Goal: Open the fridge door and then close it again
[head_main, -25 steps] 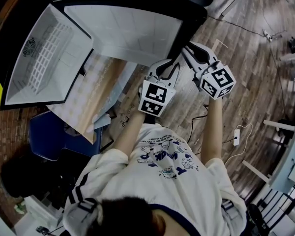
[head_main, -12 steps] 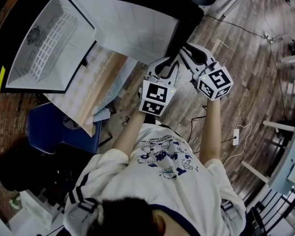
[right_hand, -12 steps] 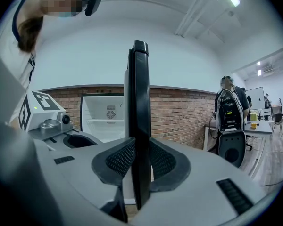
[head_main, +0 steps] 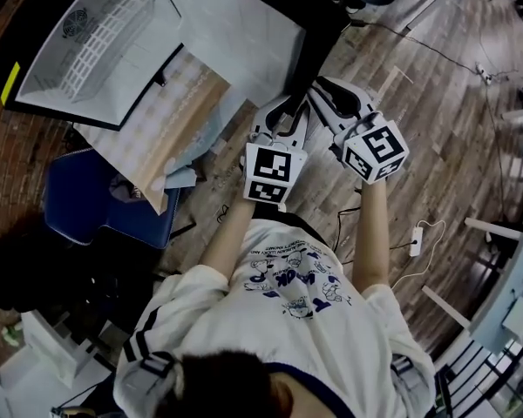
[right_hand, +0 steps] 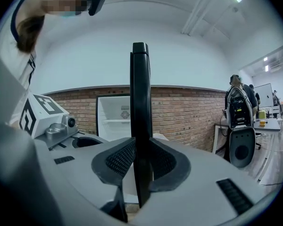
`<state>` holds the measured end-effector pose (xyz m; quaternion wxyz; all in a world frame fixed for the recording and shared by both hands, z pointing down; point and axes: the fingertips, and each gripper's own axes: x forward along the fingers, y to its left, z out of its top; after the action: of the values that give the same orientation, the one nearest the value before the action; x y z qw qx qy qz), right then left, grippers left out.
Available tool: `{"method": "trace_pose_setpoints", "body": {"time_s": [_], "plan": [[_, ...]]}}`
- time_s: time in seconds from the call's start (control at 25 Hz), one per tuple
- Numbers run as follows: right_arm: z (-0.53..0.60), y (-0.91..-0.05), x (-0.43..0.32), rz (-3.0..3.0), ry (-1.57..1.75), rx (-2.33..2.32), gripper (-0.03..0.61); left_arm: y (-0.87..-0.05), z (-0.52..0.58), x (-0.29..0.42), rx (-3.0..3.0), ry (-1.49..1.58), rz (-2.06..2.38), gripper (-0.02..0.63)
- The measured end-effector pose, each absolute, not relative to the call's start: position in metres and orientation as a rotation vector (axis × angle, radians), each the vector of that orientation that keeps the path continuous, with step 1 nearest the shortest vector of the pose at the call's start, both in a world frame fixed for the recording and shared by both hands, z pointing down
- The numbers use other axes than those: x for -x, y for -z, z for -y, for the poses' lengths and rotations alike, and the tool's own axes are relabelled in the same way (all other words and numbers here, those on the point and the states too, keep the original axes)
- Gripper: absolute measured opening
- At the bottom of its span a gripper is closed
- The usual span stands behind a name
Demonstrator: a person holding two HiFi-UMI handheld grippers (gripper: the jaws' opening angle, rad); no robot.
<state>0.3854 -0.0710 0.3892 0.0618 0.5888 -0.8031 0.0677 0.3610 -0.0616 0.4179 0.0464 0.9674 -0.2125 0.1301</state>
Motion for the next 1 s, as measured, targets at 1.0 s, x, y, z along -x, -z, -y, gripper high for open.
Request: {"method": "trace_pose_setpoints", "body": {"time_s": [1.0], "plan": [[0.048,-0.391,-0.196,2.756,-0.205,-1.272,0.076,-0.421,0.057,-0.196,-2.817,-0.404,1.042,0.126]]}}
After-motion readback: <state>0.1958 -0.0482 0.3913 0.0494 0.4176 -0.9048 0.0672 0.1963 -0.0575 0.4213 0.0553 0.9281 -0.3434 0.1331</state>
